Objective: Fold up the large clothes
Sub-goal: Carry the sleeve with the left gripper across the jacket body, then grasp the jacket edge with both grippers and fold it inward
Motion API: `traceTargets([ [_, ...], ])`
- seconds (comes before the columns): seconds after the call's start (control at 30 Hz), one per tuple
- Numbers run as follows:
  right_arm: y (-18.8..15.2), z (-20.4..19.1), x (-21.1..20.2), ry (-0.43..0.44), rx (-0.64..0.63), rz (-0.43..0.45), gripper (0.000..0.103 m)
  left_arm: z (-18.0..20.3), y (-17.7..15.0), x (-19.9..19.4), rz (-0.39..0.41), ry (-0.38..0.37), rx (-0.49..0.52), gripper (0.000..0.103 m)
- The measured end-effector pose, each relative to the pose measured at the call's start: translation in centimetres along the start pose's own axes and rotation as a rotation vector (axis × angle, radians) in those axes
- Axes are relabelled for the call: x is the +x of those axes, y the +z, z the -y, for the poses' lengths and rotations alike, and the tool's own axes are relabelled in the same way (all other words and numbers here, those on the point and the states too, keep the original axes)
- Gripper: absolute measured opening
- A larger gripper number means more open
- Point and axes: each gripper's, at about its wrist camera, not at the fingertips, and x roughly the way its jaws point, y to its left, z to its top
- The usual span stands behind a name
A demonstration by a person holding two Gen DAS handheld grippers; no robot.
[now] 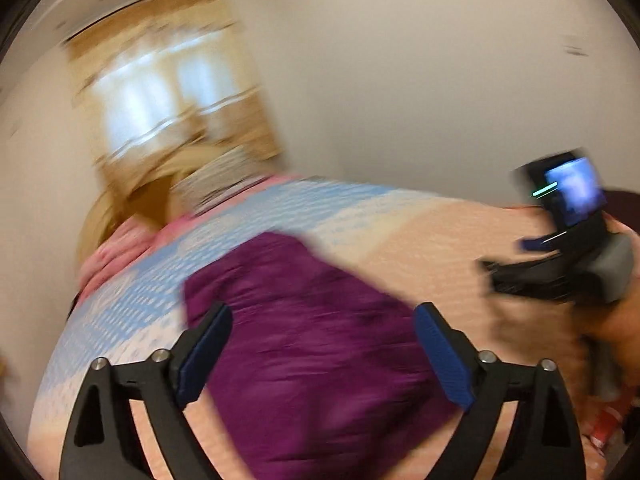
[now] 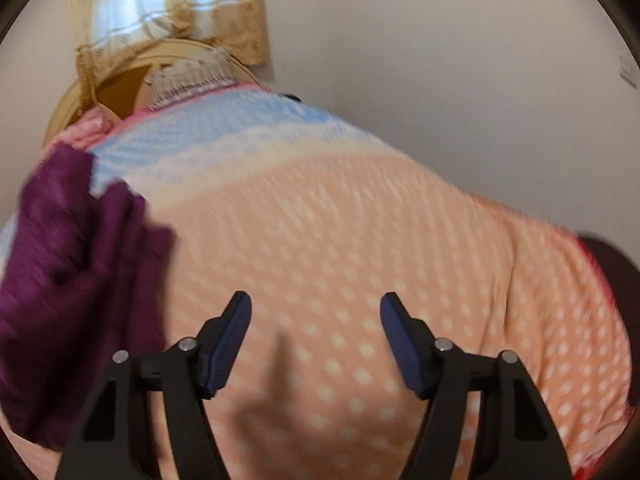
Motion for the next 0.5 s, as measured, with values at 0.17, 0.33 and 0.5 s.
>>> traceTargets([
  [0.17,5.0,-8.5,-2.0,0.095,-0.117,0.045,0.053,-10.3,-1.6,6.1,-0.183,0.226,-0.262,0.093],
  [0.33,8.6,-17.7,-1.6,0.128,-0.177,0.022,0.047,-17.5,-3.6,9.6,-0.259,0.334,-0.528,0.093],
  [0.5,9.3,-22.9,1.2,0.209,-0.175,0.069,0.043,-18.2,-3.5,12.0,-0.279,0.274,-0.599,0.093],
])
